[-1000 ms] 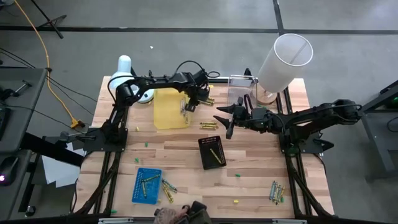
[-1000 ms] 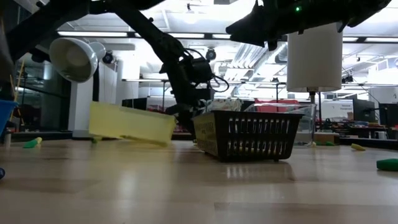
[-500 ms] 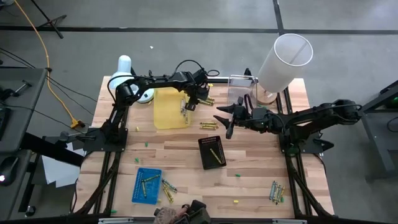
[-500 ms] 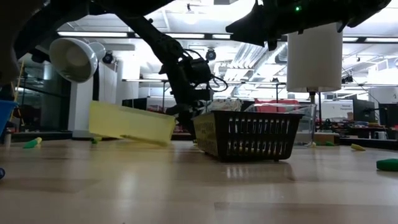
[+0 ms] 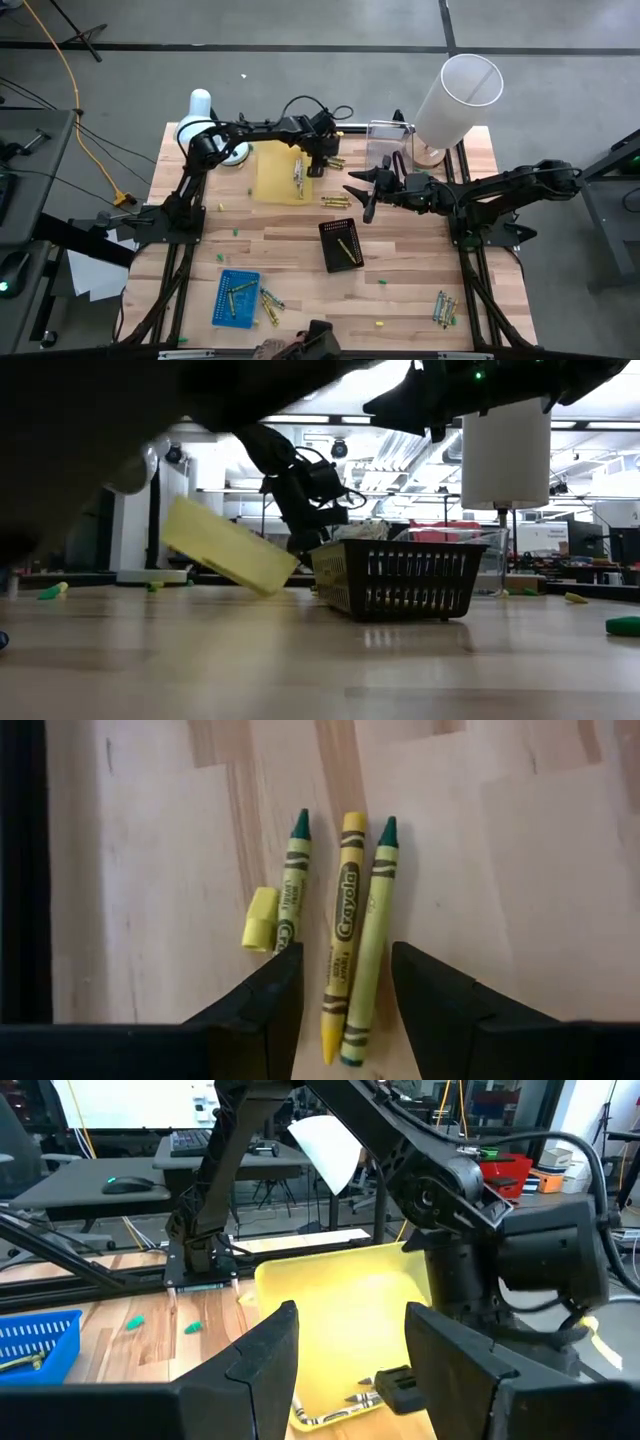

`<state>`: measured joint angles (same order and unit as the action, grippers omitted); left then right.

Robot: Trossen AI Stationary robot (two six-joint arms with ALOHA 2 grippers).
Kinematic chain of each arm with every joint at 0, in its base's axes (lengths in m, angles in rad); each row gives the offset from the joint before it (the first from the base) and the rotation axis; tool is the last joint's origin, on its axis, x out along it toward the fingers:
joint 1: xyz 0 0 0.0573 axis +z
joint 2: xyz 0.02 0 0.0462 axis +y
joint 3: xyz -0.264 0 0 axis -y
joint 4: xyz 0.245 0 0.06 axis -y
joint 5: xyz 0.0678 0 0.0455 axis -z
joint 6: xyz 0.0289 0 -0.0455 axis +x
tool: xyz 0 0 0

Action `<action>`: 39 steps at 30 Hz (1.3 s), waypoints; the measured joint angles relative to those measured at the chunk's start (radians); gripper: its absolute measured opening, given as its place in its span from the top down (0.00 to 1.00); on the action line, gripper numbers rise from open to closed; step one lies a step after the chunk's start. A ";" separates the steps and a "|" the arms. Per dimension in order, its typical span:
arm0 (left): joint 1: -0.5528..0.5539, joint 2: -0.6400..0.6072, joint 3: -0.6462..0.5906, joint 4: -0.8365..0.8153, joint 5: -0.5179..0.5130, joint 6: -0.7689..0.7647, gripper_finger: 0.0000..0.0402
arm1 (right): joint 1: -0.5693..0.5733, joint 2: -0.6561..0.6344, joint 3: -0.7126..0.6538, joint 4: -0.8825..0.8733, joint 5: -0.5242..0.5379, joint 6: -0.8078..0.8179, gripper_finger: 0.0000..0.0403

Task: Sort crayons
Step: Put the green crayon into the blue bin

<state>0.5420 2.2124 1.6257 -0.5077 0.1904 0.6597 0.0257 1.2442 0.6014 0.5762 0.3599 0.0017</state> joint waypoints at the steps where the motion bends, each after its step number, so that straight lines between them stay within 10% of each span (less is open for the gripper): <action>1: 0.000 -0.009 0.000 0.000 0.005 -0.001 0.65 | 0.000 0.000 0.000 0.000 0.000 0.000 0.56; 14: -0.002 -0.040 0.004 0.019 0.104 0.008 0.65 | 0.000 0.000 0.000 -0.002 0.000 0.002 0.56; 39: 0.011 0.021 0.005 -0.124 -0.099 0.206 0.77 | 0.000 0.000 0.000 -0.004 0.000 0.002 0.56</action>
<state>0.5534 2.2333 1.6310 -0.6315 0.0918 0.8654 0.0257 1.2442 0.6014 0.5724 0.3603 0.0036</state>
